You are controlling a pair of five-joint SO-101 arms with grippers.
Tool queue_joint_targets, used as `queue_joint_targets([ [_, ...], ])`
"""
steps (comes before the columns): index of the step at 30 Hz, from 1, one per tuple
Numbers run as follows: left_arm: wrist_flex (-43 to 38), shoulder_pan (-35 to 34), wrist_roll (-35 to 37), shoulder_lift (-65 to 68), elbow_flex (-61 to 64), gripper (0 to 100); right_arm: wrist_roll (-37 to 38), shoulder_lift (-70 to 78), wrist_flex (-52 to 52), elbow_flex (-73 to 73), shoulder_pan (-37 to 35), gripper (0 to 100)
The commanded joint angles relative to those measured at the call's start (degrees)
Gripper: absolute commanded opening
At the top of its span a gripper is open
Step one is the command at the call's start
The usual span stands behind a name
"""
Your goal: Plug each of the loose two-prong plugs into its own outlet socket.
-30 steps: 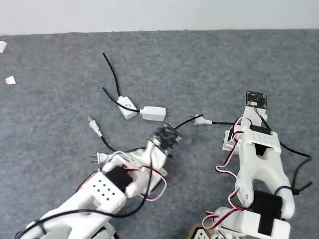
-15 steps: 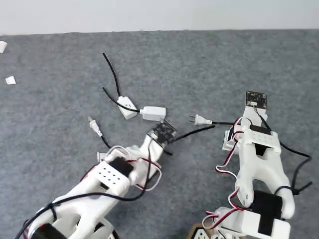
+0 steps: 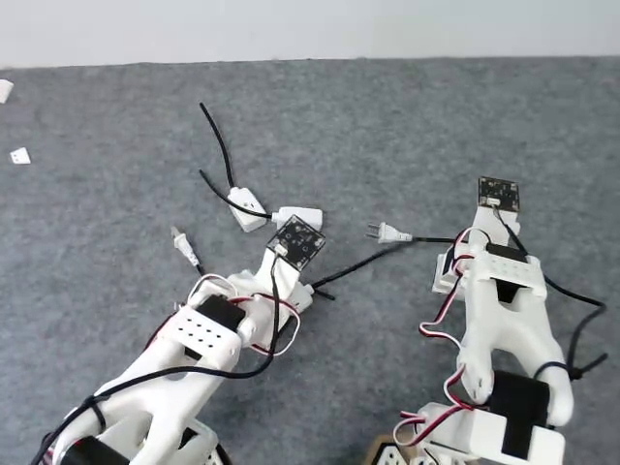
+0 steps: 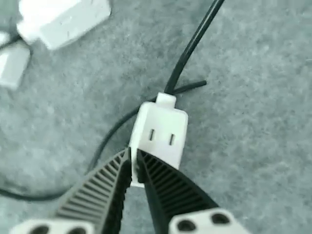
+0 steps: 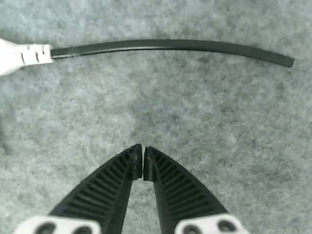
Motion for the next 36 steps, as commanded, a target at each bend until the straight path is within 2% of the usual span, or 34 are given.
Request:
queue_joint_targets([
  [1, 3.43, -0.26, -5.19, -1.23, -4.53, 5, 0.79, -0.22, -0.48, -2.9, -0.57, 1.1],
  [4, 6.33, -0.26, -6.42, -7.3, -4.79, 9, 0.79, -0.22, -0.48, -2.9, -0.66, 1.1],
  [7, 10.11, 0.44, -11.08, -16.7, -3.21, 12, 0.7, -0.22, -0.48, -2.9, -0.66, 1.1],
  [13, 11.96, 5.27, -24.35, -36.84, 10.07, 18, 0.7, -0.22, -0.48, -2.9, -0.66, 1.1],
  [15, 11.96, 5.27, -26.55, -42.2, 14.46, 21, 0.7, -0.22, -0.48, -2.9, -0.66, 1.1],
  [21, 12.31, 3.43, -26.99, -50.64, 19.56, 21, 0.7, -0.22, -0.48, -2.9, -0.66, 1.1],
  [25, 11.69, 5.36, -26.55, -51.34, 19.12, 21, 0.7, -0.22, -0.48, -2.9, -0.66, 1.1],
  [28, 8.18, 8.97, -23.74, -51.25, 19.38, 14, 0.7, -0.22, -0.48, -2.9, -0.66, 1.1],
  [31, 1.85, 11.96, -19.69, -50.99, 21.14, 1, 0.7, -0.22, -0.48, -2.9, -0.66, 1.1],
  [36, -2.02, 12.57, -17.23, -50.9, 23.69, 1, 0.7, -0.22, -0.48, -2.9, -0.66, 1.1],
])
